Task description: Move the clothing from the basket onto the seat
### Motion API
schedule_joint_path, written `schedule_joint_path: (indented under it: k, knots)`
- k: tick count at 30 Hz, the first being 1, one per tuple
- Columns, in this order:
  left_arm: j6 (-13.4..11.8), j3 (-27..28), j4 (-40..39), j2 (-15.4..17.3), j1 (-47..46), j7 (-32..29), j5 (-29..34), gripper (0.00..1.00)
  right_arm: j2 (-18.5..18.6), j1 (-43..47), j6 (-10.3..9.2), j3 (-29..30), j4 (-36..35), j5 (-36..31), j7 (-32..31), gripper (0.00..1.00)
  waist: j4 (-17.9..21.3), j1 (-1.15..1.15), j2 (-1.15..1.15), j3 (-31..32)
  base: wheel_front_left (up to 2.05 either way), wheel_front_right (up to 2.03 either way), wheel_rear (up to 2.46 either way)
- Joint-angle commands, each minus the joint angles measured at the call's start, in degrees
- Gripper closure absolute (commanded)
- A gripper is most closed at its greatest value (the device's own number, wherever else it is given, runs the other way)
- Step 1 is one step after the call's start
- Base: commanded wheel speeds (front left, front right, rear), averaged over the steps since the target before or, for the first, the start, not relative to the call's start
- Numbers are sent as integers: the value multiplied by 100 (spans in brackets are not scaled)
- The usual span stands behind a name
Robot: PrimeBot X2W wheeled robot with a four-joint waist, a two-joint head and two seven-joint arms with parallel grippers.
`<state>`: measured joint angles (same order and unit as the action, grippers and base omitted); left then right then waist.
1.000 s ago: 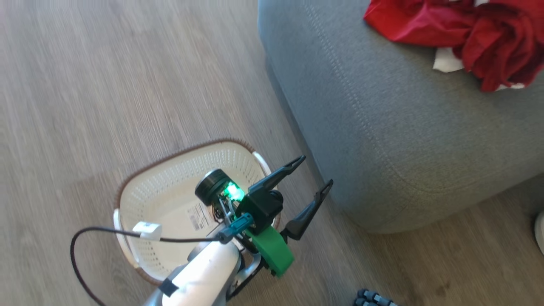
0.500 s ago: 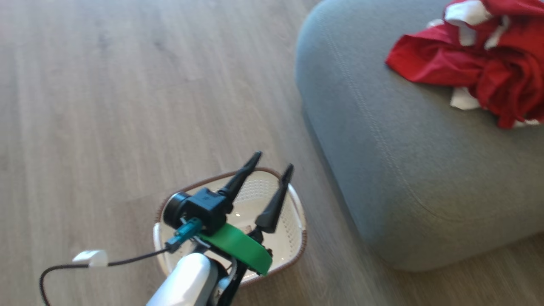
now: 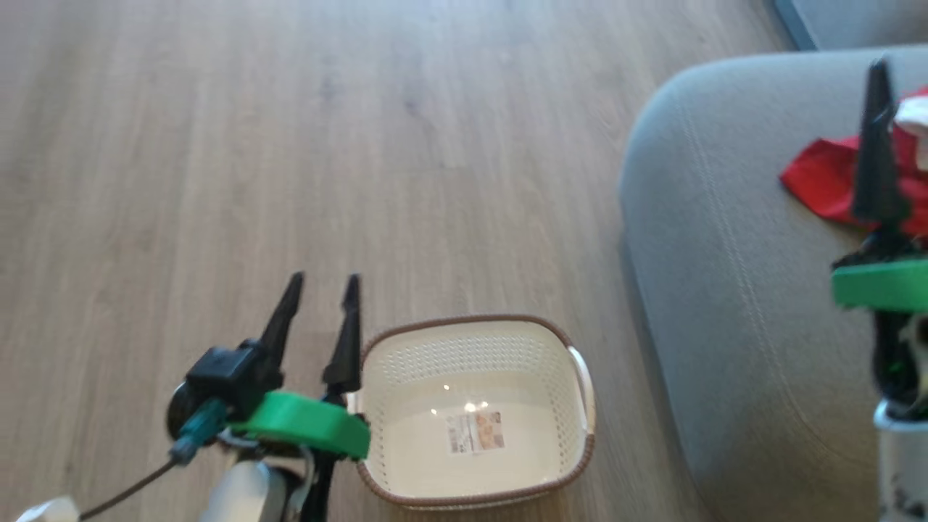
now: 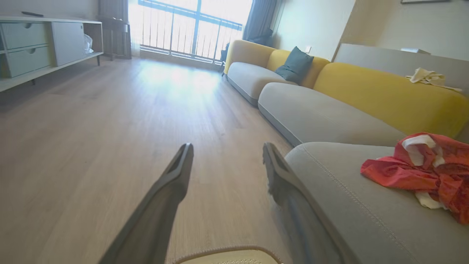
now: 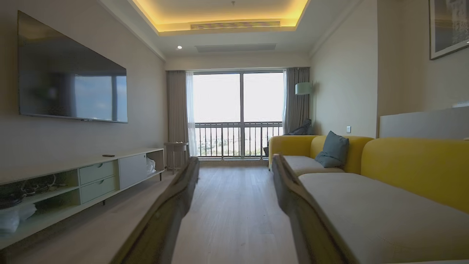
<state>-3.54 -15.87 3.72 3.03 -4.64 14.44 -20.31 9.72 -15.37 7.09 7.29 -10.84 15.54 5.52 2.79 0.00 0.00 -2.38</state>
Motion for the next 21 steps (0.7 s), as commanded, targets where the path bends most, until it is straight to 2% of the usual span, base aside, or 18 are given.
schedule_joint_path:
  k: [1, 8, 13, 18, 21]
  knots:
    - [-30, 252, -270, -14, -86, 56, 85, 0, -33, 6, 40, -146, -187, -29, -5, 0, -273, 0, 0, 163, 0, 0, 0]
    - [-110, 660, -407, -15, 220, 56, 196, 0, -456, 620, 40, -411, 169, -55, 297, 0, -786, 0, 0, 230, 0, 0, 0]
    - [-198, 753, -320, -15, 342, 56, 280, 0, -590, 939, 40, -475, 593, -237, 572, 0, -1094, 0, 0, 255, 0, 0, 0]
    - [-226, 767, -194, -15, 430, 56, 389, 0, -653, 1093, 40, -426, 827, -337, 774, 0, -1245, 0, 0, 260, 0, 0, 0]
    - [-140, 664, -88, -15, 503, 56, 498, 0, -674, 1177, 40, -522, 986, -413, 850, 0, -1282, 0, 0, 243, 0, 0, 0]
